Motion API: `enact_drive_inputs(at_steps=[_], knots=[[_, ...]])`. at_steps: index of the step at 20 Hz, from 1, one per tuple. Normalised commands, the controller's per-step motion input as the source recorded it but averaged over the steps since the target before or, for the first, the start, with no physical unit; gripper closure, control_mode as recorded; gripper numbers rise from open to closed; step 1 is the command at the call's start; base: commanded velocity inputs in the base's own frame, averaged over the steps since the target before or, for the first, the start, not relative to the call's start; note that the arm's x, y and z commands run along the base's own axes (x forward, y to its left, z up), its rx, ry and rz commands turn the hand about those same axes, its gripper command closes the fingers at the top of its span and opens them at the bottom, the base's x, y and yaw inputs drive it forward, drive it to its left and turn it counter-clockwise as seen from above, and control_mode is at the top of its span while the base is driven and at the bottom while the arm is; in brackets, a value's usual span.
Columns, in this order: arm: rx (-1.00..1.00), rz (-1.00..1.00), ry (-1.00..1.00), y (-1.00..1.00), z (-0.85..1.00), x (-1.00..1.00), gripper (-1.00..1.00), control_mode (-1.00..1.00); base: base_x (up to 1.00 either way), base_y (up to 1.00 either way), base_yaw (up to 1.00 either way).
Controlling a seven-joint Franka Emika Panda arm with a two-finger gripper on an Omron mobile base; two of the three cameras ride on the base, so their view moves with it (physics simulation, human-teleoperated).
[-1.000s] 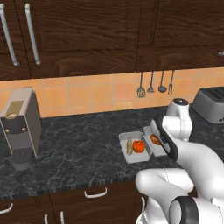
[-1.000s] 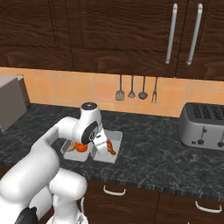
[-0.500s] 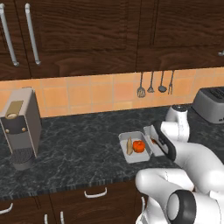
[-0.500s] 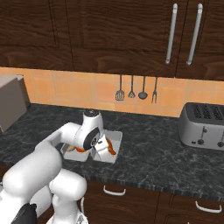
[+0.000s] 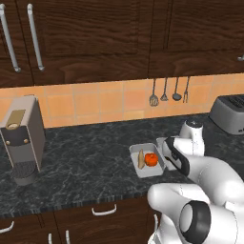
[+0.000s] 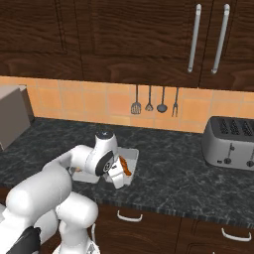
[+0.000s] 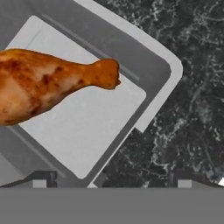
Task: Take the meat container that has the chicken drumstick and place it on the second highest rack of the freezer. Then take the vegetable container that has the squash and sweet potato and place it on the highest rack of the freezer.
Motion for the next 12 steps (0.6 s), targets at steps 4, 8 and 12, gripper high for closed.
enact_drive_inputs(at_steps=[4,8,12], knots=[[0.0,0.0,0.0,0.0,-0.25,0.0,-1.0,-1.0,0.0,0.0,0.0],[0.0,-0.03,0.0,0.0,-0.17,0.13,-1.0,-1.0,0.0,0.0,0.0],[0.0,-0.06,0.0,0.0,-0.12,0.32,-1.0,-1.0,0.0,0.0,0.0]])
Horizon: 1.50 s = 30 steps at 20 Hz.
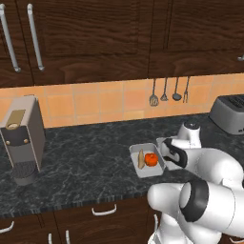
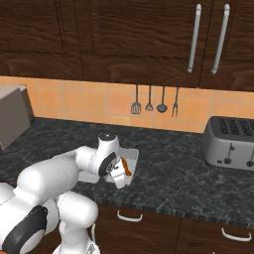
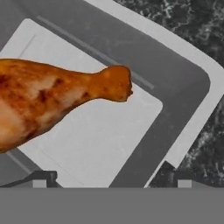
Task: Take the meat container that has the chicken drumstick and place it on the second highest rack of the freezer. Then take the vegetable container that has the squash and sweet potato and place it on the highest rack of the freezer.
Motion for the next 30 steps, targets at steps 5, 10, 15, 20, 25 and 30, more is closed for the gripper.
enact_drive_inputs(at_steps=[5,10,15,20,25,30], knots=[[0.0,-0.04,0.0,0.0,-0.26,0.14,-1.0,-1.0,0.0,0.0,0.0],[0.0,0.0,-0.01,0.0,-0.23,0.0,-1.0,-1.0,0.0,0.0,0.0],[0.0,0.0,0.0,0.0,0.0,0.0,1.0,-1.0,0.0,0.0,0.0],[0.0,0.0,0.0,0.0,0.0,0.0,1.0,-1.0,0.0,0.0,0.0],[0.0,0.0,0.0,0.0,0.0,0.0,1.0,-1.0,0.0,0.0,0.0],[0.08,-0.05,0.0,-0.38,0.35,-0.15,1.0,-1.0,0.0,0.0,0.0]])
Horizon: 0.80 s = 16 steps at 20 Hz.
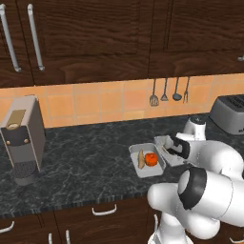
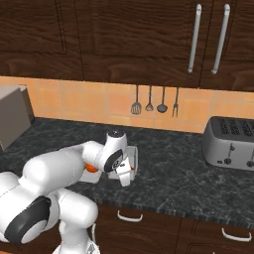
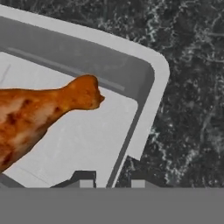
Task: Take the meat container that has the chicken drumstick and place it on the second highest rack of the freezer. Then take the vegetable container that has the squash and sweet potato and place it on the highest rack of the freezer.
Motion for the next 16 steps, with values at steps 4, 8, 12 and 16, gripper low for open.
enact_drive_inputs(at_steps=[4,8,12,16], knots=[[0.13,-0.21,0.0,-0.57,0.84,-0.4,1.0,-1.0,0.0,0.0,0.0],[0.09,-0.26,0.0,-0.32,0.82,-0.4,1.0,-1.0,0.0,0.0,0.0],[-0.02,-0.22,0.0,0.49,0.6,-0.37,1.0,-1.0,0.0,0.0,0.0],[-0.08,-0.14,0.0,0.98,0.41,-0.55,1.0,-1.0,0.0,0.0,0.0]])
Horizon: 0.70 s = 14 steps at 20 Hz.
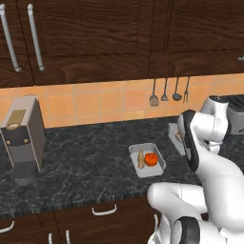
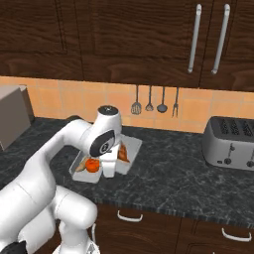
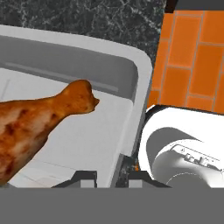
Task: Take the meat container that has the chicken drumstick and place it on the second highest rack of the freezer. Then take the vegetable container that has the squash and sweet potato and place it on the highest rack of the freezer.
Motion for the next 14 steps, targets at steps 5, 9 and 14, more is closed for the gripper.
enact_drive_inputs(at_steps=[5,9,14], knots=[[-0.04,-0.05,0.01,0.82,0.48,-0.68,1.0,-1.0,0.0,0.0,0.0],[0.0,0.0,-0.01,0.45,0.65,-0.44,1.0,-1.0,0.0,0.0,0.0],[0.0,0.0,0.0,0.14,0.54,-0.13,1.0,-1.0,0.0,0.0,0.0]])
